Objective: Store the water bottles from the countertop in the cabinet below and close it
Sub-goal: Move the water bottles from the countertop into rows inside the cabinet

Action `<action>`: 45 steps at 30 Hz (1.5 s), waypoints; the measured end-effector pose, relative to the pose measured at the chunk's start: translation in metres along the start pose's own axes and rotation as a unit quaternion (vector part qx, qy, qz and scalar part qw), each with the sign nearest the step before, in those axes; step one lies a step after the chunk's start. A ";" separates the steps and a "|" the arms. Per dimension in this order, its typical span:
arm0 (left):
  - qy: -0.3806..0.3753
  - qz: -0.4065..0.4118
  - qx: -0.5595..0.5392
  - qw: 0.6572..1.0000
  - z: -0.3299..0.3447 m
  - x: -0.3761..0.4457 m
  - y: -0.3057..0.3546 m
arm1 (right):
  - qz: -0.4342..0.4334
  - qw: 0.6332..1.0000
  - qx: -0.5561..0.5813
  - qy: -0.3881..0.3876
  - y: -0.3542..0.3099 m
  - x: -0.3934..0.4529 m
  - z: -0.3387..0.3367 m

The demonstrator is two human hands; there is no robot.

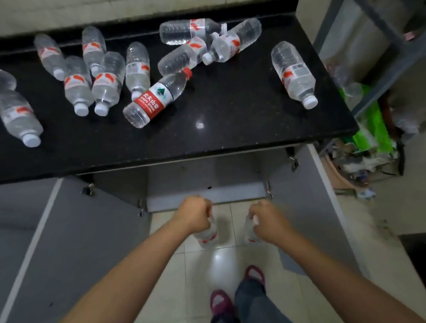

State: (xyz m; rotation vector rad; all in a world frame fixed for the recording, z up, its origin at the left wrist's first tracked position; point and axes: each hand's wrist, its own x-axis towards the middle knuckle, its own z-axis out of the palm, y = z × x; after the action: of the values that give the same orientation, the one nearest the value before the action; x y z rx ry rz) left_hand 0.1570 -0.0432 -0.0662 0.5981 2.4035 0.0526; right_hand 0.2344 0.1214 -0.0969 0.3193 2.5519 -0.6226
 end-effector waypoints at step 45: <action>0.180 0.063 -0.042 0.981 0.253 0.428 -0.078 | 0.039 0.977 -0.143 0.156 0.182 0.420 0.149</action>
State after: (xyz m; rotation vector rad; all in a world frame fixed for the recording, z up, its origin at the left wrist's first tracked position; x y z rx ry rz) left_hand -0.0136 0.0434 -0.5324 0.7546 2.6886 0.3429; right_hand -0.0029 0.2517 -0.4945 0.4435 2.8633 -0.1791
